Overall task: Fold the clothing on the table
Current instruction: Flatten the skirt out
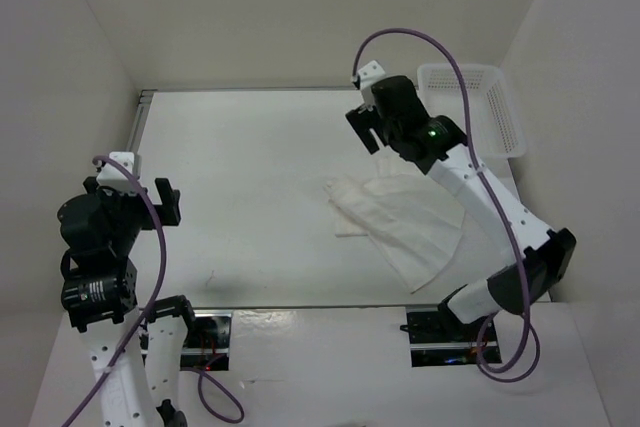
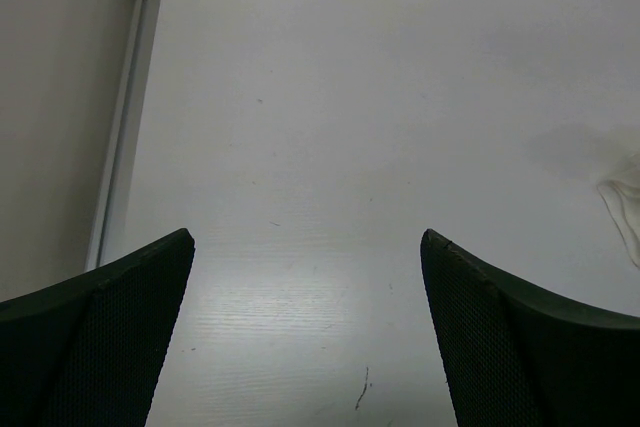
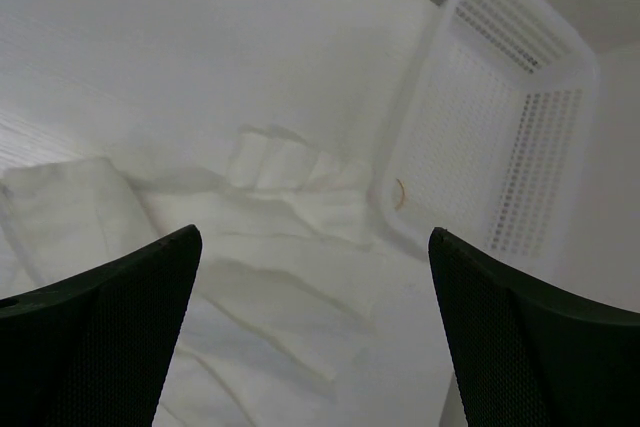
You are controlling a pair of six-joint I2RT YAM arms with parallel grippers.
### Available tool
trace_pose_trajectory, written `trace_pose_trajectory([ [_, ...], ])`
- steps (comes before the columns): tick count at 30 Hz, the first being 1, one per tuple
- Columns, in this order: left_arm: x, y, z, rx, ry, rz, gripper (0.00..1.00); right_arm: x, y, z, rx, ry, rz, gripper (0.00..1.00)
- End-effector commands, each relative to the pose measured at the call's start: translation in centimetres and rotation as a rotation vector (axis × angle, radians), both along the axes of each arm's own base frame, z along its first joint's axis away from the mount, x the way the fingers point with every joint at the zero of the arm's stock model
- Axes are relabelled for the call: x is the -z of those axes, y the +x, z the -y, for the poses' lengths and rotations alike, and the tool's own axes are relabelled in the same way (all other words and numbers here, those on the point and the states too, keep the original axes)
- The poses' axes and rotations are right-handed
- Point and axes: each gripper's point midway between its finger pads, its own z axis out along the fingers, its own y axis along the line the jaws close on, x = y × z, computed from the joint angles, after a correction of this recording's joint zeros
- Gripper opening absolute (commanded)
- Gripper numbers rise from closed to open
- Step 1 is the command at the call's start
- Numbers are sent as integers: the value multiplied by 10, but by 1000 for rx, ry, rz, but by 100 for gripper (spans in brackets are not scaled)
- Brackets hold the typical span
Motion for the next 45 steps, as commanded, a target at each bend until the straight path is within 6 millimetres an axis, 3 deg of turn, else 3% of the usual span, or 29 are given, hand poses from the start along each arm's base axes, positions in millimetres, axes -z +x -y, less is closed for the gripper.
trace_pose_trajectory([
  [1,2,15,0,1,-27,-10,100,-40,-19,61,119,51,120,98],
  [2,2,15,0,-6,-33,-11,100,-39,-22,75,147,77,118,98],
  [3,2,15,0,-6,-33,-11,100,-43,-23,107,225,98,134,98],
  [4,4,17,1,2,-39,-22,100,-56,-37,121,231,131,167,98],
  [6,4,17,5,23,-45,-21,100,-54,-52,146,273,122,189,98],
  [7,4,17,5,23,-45,-21,100,-60,-70,151,266,130,246,98],
  [11,3,16,2,2,-44,-7,100,-80,-103,169,312,190,393,98],
  [14,11,26,-3,-11,-51,-45,100,-78,-121,181,335,268,418,98],
  [16,17,28,-3,-14,-65,-65,100,-61,-126,186,351,291,382,98],
  [21,16,26,-11,-48,-41,-58,100,-38,-125,192,399,347,304,98],
  [26,14,25,-10,-48,-38,-50,100,-55,-135,191,375,397,356,98],
  [32,10,21,-8,-35,-28,-30,100,-45,-152,171,266,451,399,98],
  [33,10,21,-8,-35,-28,-30,100,-42,-149,168,269,479,383,98],
  [36,15,25,-12,-52,-28,-53,100,-6,-129,174,324,491,215,98],
  [38,17,27,-14,-66,-36,-64,100,-2,-121,179,326,488,151,98],
  [39,17,27,-14,-66,-36,-64,100,20,-111,175,315,493,31,97],
  [40,17,27,-11,-47,-42,-63,100,17,-106,176,316,486,10,94],
  [41,17,27,-11,-44,-34,-63,100,22,-101,173,310,487,-32,92],
  [42,17,27,-9,-32,-37,-62,100,41,-93,169,305,486,-135,91],
  [43,17,27,-9,-32,-37,-62,100,36,-87,165,283,474,-147,90],
  [45,22,31,-10,-32,-43,-86,100,51,-77,149,222,434,-262,90],
])
